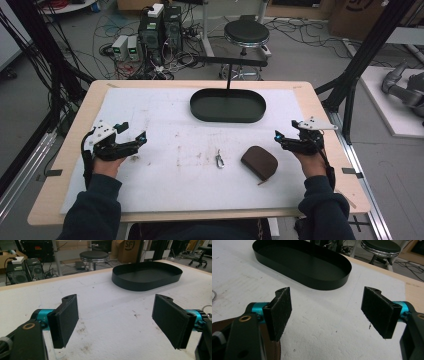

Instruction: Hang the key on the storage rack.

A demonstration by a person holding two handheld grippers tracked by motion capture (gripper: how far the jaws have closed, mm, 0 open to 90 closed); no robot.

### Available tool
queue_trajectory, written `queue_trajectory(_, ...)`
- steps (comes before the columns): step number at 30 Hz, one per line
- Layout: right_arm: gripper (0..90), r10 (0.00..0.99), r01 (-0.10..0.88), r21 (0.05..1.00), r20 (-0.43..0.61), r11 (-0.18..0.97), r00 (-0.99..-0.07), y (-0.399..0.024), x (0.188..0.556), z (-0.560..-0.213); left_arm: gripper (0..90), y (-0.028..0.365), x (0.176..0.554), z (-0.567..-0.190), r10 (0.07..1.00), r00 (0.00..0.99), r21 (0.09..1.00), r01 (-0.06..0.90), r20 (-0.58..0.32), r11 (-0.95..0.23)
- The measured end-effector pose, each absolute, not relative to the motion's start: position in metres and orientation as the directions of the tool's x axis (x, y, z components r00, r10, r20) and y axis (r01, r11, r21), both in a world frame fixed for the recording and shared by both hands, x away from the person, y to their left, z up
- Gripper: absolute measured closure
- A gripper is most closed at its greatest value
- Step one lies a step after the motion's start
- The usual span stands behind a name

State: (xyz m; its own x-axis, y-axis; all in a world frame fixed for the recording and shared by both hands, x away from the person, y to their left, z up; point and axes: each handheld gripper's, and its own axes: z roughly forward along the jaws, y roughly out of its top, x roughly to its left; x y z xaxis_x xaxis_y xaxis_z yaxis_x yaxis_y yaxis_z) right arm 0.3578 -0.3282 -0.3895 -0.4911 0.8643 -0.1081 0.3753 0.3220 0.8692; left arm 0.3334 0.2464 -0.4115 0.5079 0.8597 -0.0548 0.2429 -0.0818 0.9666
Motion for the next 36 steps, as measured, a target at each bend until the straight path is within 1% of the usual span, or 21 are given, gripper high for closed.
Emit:
queue_trajectory(9,26.2,0.857,0.369,0.871,-0.107,0.325,-0.504,-0.329,0.355,-0.39,21.8,0.243,0.337,-0.412,0.861,0.505,0.965,0.249,-0.054,-0.085)
queue_trajectory(10,26.5,0.86,0.372,0.876,-0.09,0.309,-0.502,-0.331,0.352,-0.39,21.9,0.243,0.337,-0.412,0.86,0.507,0.964,0.25,-0.051,-0.09)
queue_trajectory(14,27.4,0.863,0.368,0.882,-0.08,0.294,-0.499,-0.334,0.35,-0.389,22.9,0.243,0.335,-0.411,0.861,0.506,0.966,0.242,-0.044,-0.093)
queue_trajectory(15,29.9,0.861,0.364,0.882,-0.085,0.3,-0.502,-0.333,0.349,-0.388,23.2,0.244,0.335,-0.411,0.862,0.504,0.967,0.238,-0.042,-0.092)
queue_trajectory(20,30.4,0.855,0.362,0.881,-0.085,0.305,-0.512,-0.328,0.349,-0.388,23.3,0.244,0.334,-0.411,0.86,0.509,0.966,0.238,-0.036,-0.1)
queue_trajectory(22,34.6,0.847,0.359,0.882,-0.081,0.306,-0.525,-0.321,0.347,-0.387,25.3,0.244,0.333,-0.412,0.858,0.513,0.966,0.237,-0.033,-0.104)
queue_trajectory(26,36.3,0.835,0.342,0.888,-0.079,0.308,-0.545,-0.315,0.346,-0.386,25.9,0.245,0.332,-0.412,0.856,0.516,0.967,0.232,-0.028,-0.108)
queue_trajectory(27,38.2,0.826,0.347,0.893,-0.048,0.288,-0.562,-0.311,0.348,-0.385,25.9,0.246,0.332,-0.412,0.857,0.515,0.966,0.233,-0.026,-0.111)
queue_trajectory(29,38.2,0.824,0.352,0.894,-0.035,0.279,-0.566,-0.309,0.349,-0.385,26.0,0.247,0.332,-0.413,0.857,0.514,0.965,0.236,-0.027,-0.111)
queue_trajectory(30,40.6,0.815,0.366,0.893,-0.002,0.262,-0.58,-0.302,0.351,-0.385,25.9,0.247,0.332,-0.414,0.86,0.51,0.964,0.241,-0.027,-0.113)
queue_trajectory(31,40.6,0.815,0.366,0.893,-0.002,0.262,-0.58,-0.302,0.351,-0.385,25.9,0.247,0.333,-0.414,0.859,0.512,0.964,0.241,-0.029,-0.111)
queue_trajectory(32,44.1,0.793,0.376,0.89,0.026,0.259,-0.609,-0.292,0.352,-0.385,25.9,0.247,0.333,-0.415,0.86,0.509,0.963,0.244,-0.031,-0.11)
queue_trajectory(33,44.1,0.793,0.376,0.89,0.026,0.259,-0.609,-0.292,0.352,-0.385,25.9,0.247,0.333,-0.415,0.861,0.508,0.962,0.246,-0.027,-0.115)
queue_trajectory(34,49.2,0.769,0.38,0.882,0.033,0.278,-0.639,-0.279,0.352,-0.385,25.9,0.247,0.333,-0.415,0.861,0.508,0.962,0.246,-0.027,-0.115)
queue_trajectory(36,56.3,0.744,0.39,0.868,0.037,0.308,-0.668,-0.266,0.352,-0.386,26.0,0.247,0.332,-0.415,0.861,0.507,0.963,0.246,-0.028,-0.113)
